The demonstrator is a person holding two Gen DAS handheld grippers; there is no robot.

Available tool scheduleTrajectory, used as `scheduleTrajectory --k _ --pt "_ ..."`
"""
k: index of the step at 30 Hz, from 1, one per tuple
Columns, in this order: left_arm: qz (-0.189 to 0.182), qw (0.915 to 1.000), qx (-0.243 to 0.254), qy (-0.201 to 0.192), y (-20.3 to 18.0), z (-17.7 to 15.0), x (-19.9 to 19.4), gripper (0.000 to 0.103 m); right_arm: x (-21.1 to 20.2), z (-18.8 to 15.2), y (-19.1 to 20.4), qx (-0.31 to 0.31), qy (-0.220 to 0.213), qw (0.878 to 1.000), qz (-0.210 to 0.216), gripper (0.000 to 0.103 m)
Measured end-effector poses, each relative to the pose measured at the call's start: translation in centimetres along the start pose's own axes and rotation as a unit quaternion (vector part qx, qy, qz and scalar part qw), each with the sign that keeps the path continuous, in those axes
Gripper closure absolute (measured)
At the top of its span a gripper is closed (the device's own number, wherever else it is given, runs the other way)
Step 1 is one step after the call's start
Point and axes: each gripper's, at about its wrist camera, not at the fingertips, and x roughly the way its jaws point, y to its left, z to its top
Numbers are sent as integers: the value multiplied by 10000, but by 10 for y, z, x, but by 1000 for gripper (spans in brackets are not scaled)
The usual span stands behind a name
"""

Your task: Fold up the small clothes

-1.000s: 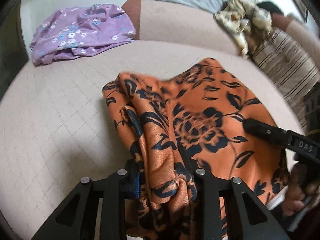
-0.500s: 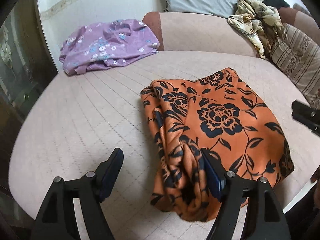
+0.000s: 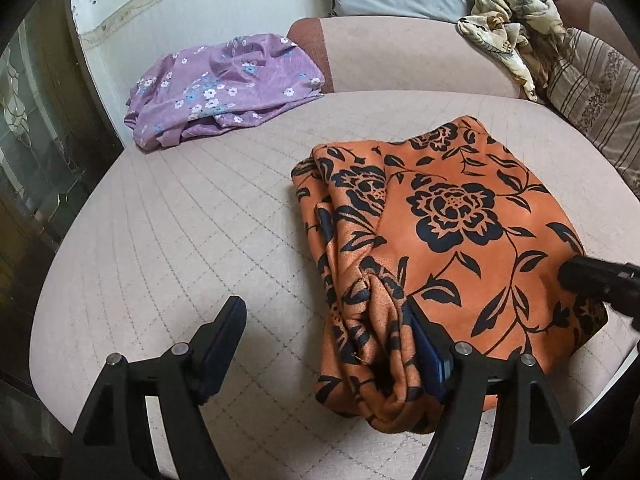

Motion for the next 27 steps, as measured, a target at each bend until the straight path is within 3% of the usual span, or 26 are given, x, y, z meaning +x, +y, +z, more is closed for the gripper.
scheduleTrajectory --k 5,10,14,18,21,25,27 --pt "167 9997 -19 -152 1 6 -16 25 -30 9 4 -35 -639 9979 -90 57" --pt "493 9977 16 -474 -1 19 -43 19 -72 16 16 -325 -1414 9876 -598 49" --pt "623 9942 -45 -877 -1 31 -72 8 -91 18 19 -415 -1668 9816 -838 42" --pt "743 9909 -115 -1116 -2 40 -91 6 -109 14 21 -520 -1993 9733 -1010 40" --pt "920 9898 -184 -1076 -4 46 -98 1 -114 13 22 -597 -2172 9679 -1118 39" --pt "1446 9852 16 -921 -16 52 -98 1 -110 13 17 -547 -2182 9680 -1113 39" --pt "1311 9863 105 -996 -21 53 -103 1 -104 13 17 -625 -2094 9679 -1243 39"
